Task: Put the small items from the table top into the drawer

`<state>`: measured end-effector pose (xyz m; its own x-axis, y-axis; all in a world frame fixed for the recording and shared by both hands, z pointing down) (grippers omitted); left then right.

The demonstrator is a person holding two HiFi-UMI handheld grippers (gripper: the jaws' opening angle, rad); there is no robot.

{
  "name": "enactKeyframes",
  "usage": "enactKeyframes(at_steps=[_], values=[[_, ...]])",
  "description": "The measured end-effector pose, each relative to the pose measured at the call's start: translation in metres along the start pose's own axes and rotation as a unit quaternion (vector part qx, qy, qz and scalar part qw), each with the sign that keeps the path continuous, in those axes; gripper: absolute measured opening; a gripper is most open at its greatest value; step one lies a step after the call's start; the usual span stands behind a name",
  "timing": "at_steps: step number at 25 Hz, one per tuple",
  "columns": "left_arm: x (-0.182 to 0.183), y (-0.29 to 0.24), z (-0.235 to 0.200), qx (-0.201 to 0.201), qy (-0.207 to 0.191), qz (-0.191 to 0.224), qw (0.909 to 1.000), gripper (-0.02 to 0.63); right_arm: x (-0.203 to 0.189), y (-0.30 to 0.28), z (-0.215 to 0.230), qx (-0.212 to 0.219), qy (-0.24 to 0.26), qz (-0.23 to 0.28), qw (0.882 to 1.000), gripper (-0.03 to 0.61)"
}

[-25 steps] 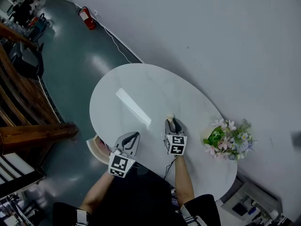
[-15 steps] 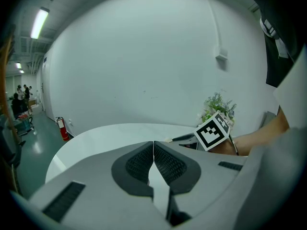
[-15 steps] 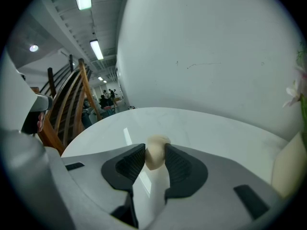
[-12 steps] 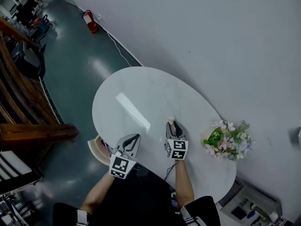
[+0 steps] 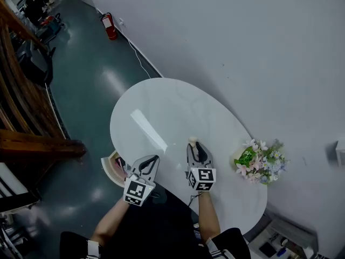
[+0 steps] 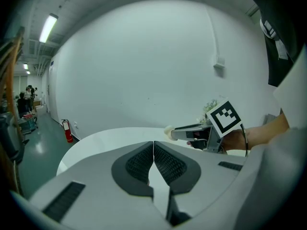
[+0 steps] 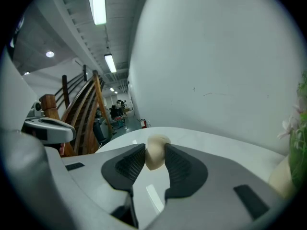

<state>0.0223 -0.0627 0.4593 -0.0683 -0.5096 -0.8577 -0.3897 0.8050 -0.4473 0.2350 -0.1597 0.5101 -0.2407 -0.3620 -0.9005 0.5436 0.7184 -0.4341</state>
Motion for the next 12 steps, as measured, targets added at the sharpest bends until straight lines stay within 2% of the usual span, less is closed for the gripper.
enactKeyframes(at_steps=[6,12], values=[[-0.006,0.032,-0.008,0.016,0.005,0.021,0.9996,0.02,0.019,0.022,-0.041,0.033,0.017,0.026,0.999,0.146],[-0.02,0.069,-0.02,0.039,0.022,0.035,0.9984,0.02,0.026,0.033,-0.091,0.085,0.039,0.033,0.995,0.146]])
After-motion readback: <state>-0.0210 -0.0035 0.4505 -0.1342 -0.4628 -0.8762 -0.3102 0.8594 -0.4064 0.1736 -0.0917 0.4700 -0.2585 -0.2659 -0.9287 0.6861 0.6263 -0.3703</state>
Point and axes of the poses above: the fingertips, and each gripper's own axes: y backward along the fingers, z to its right, x out of its top, the point moved 10 cm from there along y, backward along the fingers, and after that the axes turned 11 degrees about y, right-handed, at the moved point
